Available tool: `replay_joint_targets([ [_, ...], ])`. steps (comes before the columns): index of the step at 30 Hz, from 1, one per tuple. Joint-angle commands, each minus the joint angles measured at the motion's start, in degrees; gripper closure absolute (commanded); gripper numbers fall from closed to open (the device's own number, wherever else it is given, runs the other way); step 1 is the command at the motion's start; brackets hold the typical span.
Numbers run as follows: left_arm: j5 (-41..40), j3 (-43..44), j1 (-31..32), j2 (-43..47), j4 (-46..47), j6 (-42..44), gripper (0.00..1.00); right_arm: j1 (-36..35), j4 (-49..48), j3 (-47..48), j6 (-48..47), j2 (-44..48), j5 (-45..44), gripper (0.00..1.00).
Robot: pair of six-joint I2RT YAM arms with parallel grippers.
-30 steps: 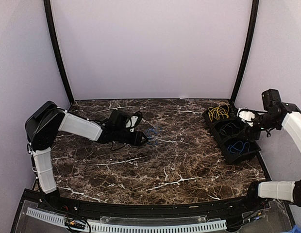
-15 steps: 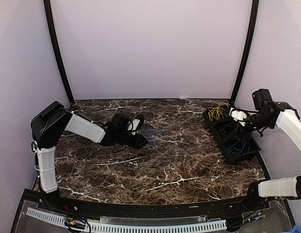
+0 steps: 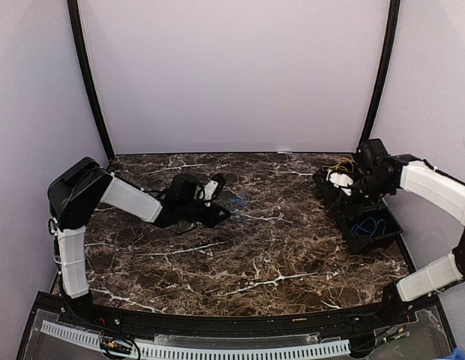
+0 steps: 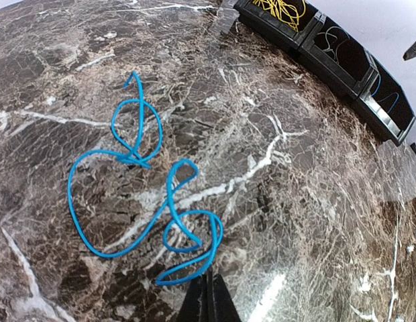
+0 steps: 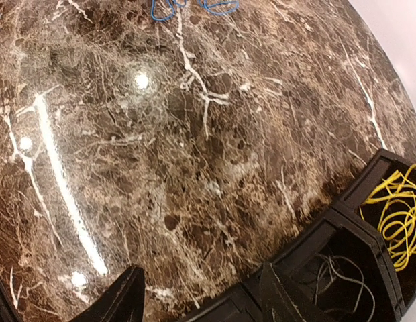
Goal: Untangle the cables
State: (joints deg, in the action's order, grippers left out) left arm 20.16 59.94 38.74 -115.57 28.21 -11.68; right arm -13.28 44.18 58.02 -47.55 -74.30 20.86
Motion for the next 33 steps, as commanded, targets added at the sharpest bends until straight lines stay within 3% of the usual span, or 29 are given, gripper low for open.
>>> replay_joint_targets([
  [1,3.9,-4.4,0.1,4.5,0.6,0.6,1.0,-4.2,-7.8,4.4,4.7,-5.0,3.5,0.39],
  [10,2.7,-18.1,2.8,19.6,-0.5,-2.7,1.0,-14.3,-17.7,16.2,6.6,-24.8,-0.6,0.44],
  [14,-2.5,-21.4,3.5,23.2,-2.8,-3.4,0.99,-17.7,-21.1,25.8,7.0,-37.1,-5.0,0.45],
  [17,-8.3,-20.9,3.6,22.4,-3.8,-2.5,0.74,-18.6,-24.2,32.5,7.4,-44.7,-8.3,0.45],
  [21,-14.1,-17.0,3.7,17.4,-4.9,-0.9,0.56,-18.9,-25.7,40.1,7.0,-52.2,-9.5,0.45],
  [28,-12.7,-13.8,3.9,11.6,2.3,0.1,0.48,-19.3,-27.4,45.6,7.3,-57.8,-8.7,0.44],
  [33,-12.3,-11.2,3.9,6.7,5.8,0.2,0.47,-19.9,-26.5,46.7,5.3,-58.8,-3.4,0.42],
])
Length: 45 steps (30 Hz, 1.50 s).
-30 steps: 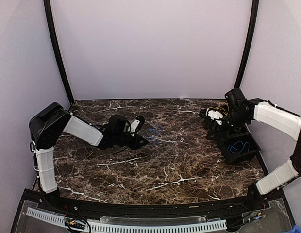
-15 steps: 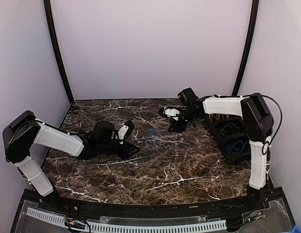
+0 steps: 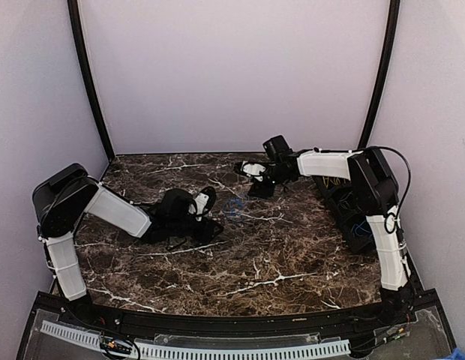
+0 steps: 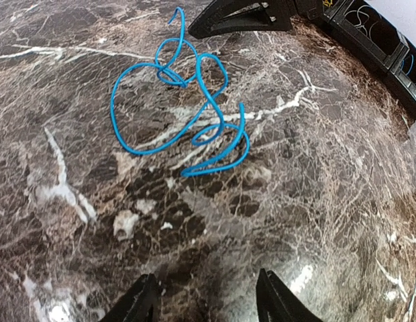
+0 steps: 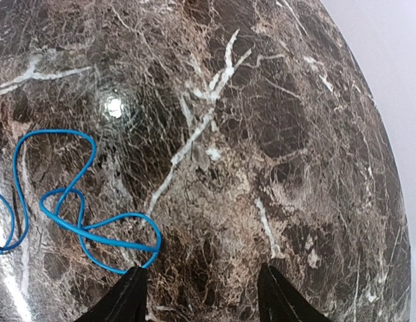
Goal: Untangle the cables
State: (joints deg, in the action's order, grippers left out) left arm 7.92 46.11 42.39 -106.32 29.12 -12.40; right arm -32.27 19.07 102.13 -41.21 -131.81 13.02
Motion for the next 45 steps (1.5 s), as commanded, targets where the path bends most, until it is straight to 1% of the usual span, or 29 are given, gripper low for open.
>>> replay_joint_targets([
  [1,0.0,3.6,0.2,-3.1,5.3,1.0,0.47,-1.1,-0.1,3.5,-1.7,-1.8,5.9,0.42],
  [4,-0.4,5.4,0.2,-5.8,6.3,1.0,0.47,-1.9,1.4,5.7,-2.1,-3.4,6.2,0.42],
  [8,-0.6,6.9,0.2,-8.0,8.4,1.4,0.49,-2.8,0.6,6.4,-3.6,-4.7,5.2,0.44],
  [9,-0.6,7.1,0.2,-8.5,9.1,1.7,0.51,-2.9,0.6,6.8,-3.8,-5.0,5.1,0.46],
  [11,-0.5,7.6,0.2,-9.4,10.2,2.1,0.54,-3.1,0.8,7.6,-4.0,-5.5,5.1,0.52],
  [14,-0.5,8.7,0.2,-10.5,11.6,2.8,0.6,-3.1,0.5,8.1,-4.0,-5.7,5.4,0.66],
  [15,-0.5,8.9,0.2,-11.0,12.1,3.1,0.61,-3.1,0.5,8.0,-4.1,-5.5,5.6,0.73],
  [17,-0.4,9.6,0.1,-11.8,12.7,3.4,0.66,-3.1,0.5,7.9,-4.1,-5.2,5.6,0.9],
  [18,-0.2,10.0,0.1,-12.0,13.3,3.6,0.71,-3.1,0.5,7.7,-4.1,-5.0,5.6,0.97],
  [19,-0.1,10.1,0.1,-12.2,13.5,3.8,0.75,-3.1,0.5,7.3,-4.1,-4.6,5.4,1.0],
  [20,-0.2,10.2,0.1,-12.3,14.1,3.8,0.81,-3.1,0.5,7.0,-4.1,-4.2,5.4,1.0],
  [21,-0.3,10.2,0.1,-12.4,14.5,3.9,0.85,-3.1,0.5,6.6,-4.1,-3.8,5.3,1.0],
  [22,-0.4,10.1,0.1,-12.4,15.2,4.0,0.91,-3.1,0.4,5.9,-4.1,-3.2,5.4,1.0],
  [24,-0.6,9.7,0.1,-12.4,16.2,4.0,0.99,-3.1,0.2,4.7,-4.0,-2.2,5.2,1.0],
  [29,-0.4,7.0,0.1,-10.1,17.6,3.4,1.0,-3.0,0.6,1.8,-3.3,0.2,3.4,1.0],
  [33,-1.0,1.4,0.1,-3.4,16.4,2.5,1.0,-1.5,0.7,-1.5,-1.7,2.7,2.4,1.0],
  [37,-2.9,-6.0,0.1,8.4,11.3,1.0,1.0,1.2,0.6,-5.1,0.1,5.2,1.9,1.0],
  [38,-3.2,-7.2,0.1,13.4,8.4,0.5,1.0,1.8,0.4,-5.9,0.4,5.6,1.6,1.0],
  [39,-4.4,-9.3,0.1,15.9,6.9,0.2,1.0,2.5,0.3,-6.6,0.8,5.9,1.2,1.0],
  [40,-5.2,-10.2,0.1,21.5,3.2,-0.1,1.0,3.1,0.3,-7.3,1.2,6.1,0.9,1.0],
  [41,-6.6,-11.9,0.1,24.5,1.2,-0.1,1.0,3.8,0.1,-7.7,1.5,6.3,0.5,1.0],
  [42,-8.5,-12.5,0.1,30.1,-3.1,-0.1,1.0,4.4,0.2,-7.9,1.9,6.3,0.2,1.0],
  [43,-11.5,-13.5,0.1,33.0,-7.5,0.3,1.0,4.9,0.4,-8.1,2.3,6.4,-0.2,1.0],
  [44,-14.9,-13.8,0.1,38.6,-9.8,0.5,1.0,5.3,0.4,-8.3,2.7,6.4,-0.6,1.0],
  [45,-16.8,-14.1,0.1,41.2,-14.5,1.3,1.0,5.7,0.4,-8.4,3.0,6.3,-0.9,1.0],
])
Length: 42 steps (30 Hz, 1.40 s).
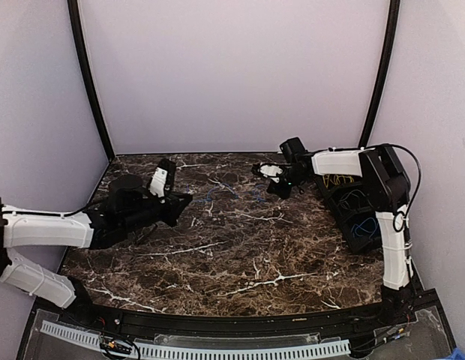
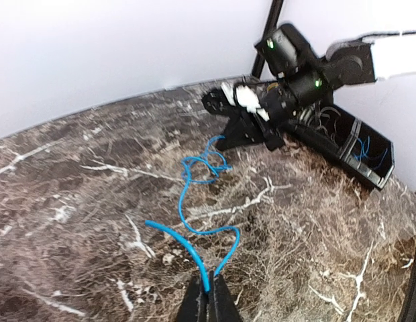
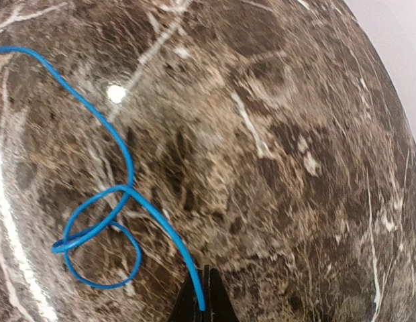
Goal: Untangle the cables
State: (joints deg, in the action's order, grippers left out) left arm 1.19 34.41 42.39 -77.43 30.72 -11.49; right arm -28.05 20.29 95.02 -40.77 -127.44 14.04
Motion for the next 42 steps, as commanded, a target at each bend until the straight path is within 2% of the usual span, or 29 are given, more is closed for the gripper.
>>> replay_joint_targets([
  [1,-13.3,-2.1,0.1,17.1,-18.2,0.8,1.0,2.0,-0.9,-1.5,2.9,1.9,-2.2,1.0],
  [6,-26.4,2.7,0.1,31.3,-33.8,3.9,1.0,3.7,-1.0,-1.4,4.3,1.1,-3.0,1.0],
  [9,-30.1,7.2,0.1,36.1,-38.3,5.1,1.0,4.2,-0.8,-1.2,4.7,0.5,-3.5,1.0],
  [13,-35.0,12.9,0.1,41.6,-41.7,8.3,1.0,4.6,-0.6,-1.0,4.9,-0.3,-4.0,1.0],
  [18,-39.7,19.4,0.1,43.6,-45.1,11.8,1.0,4.9,-0.4,-0.4,5.4,-1.3,-4.6,1.0],
  [24,-41.5,21.5,0.1,45.8,-45.8,13.0,1.0,5.4,0.9,0.7,5.7,-2.2,-5.0,1.0],
  [27,-37.6,19.4,0.1,45.5,-44.0,10.8,1.0,5.4,3.2,1.1,5.9,0.6,-3.3,1.0],
  [30,-29.3,16.3,0.1,42.9,-42.6,7.6,1.0,5.4,4.9,-0.1,6.5,6.2,-0.8,1.0],
  [32,-23.9,14.0,0.1,40.1,-38.5,4.5,1.0,5.4,6.5,-1.2,6.5,11.1,0.9,1.0],
  [37,-12.1,11.0,0.2,30.7,-28.2,1.2,1.0,5.4,10.0,-6.7,5.0,25.1,0.4,1.0],
  [42,-5.5,13.6,2.6,19.6,-18.9,2.4,1.0,6.7,14.2,-13.2,1.4,38.9,-3.9,1.0],
])
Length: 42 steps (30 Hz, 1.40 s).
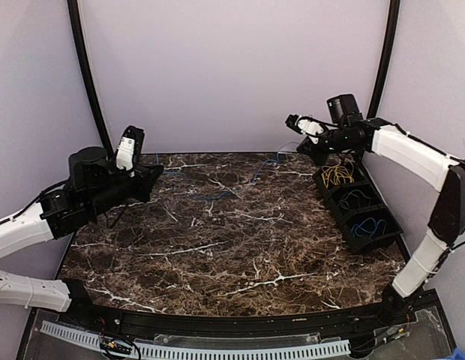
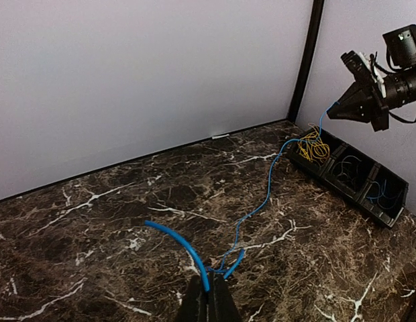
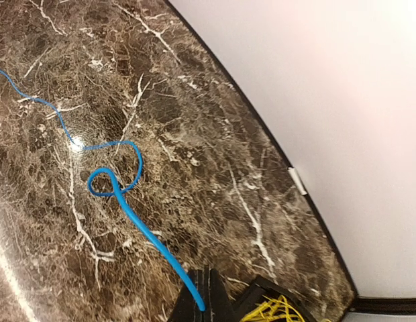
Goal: Untangle the cables
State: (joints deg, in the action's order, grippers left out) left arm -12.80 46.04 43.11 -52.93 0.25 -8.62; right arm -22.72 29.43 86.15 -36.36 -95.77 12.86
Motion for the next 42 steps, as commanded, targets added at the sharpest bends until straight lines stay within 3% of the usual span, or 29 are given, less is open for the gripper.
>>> replay_joint_targets([
  [1,9.4,3.3,3.1,-6.3,12.5,0.0,1.0,1.9,6.3,-5.3,-3.9,9.7,-3.6,1.0],
  [7,16.5,12.5,8.2,-22.9,19.6,2.3,1.0,7.6,13.7,-11.7,-12.0,23.2,-12.3,1.0],
  [16,26.7,31.9,17.1,-47.2,29.6,-1.1,1.0,24.5,16.8,-19.8,-27.6,35.8,-19.7,1.0],
  [25,29.7,59.2,24.2,-72.7,31.9,-5.4,1.0,38.6,17.0,-24.6,-38.4,36.4,-18.8,1.0],
  [36,23.3,73.4,24.4,-89.1,30.4,-11.2,1.0,38.9,14.1,-33.4,-36.0,30.1,-13.2,1.0],
  [37,23.1,73.6,24.4,-89.5,30.5,-11.6,1.0,38.9,14.0,-34.0,-35.2,28.9,-13.1,0.97],
  [40,21.8,73.6,24.4,-90.5,30.4,-12.5,1.0,38.9,17.0,-33.5,-33.1,24.4,-9.1,0.74],
  [42,20.9,73.4,24.4,-90.7,30.1,-12.4,1.0,38.9,19.9,-31.7,-31.6,21.8,-6.5,0.66],
])
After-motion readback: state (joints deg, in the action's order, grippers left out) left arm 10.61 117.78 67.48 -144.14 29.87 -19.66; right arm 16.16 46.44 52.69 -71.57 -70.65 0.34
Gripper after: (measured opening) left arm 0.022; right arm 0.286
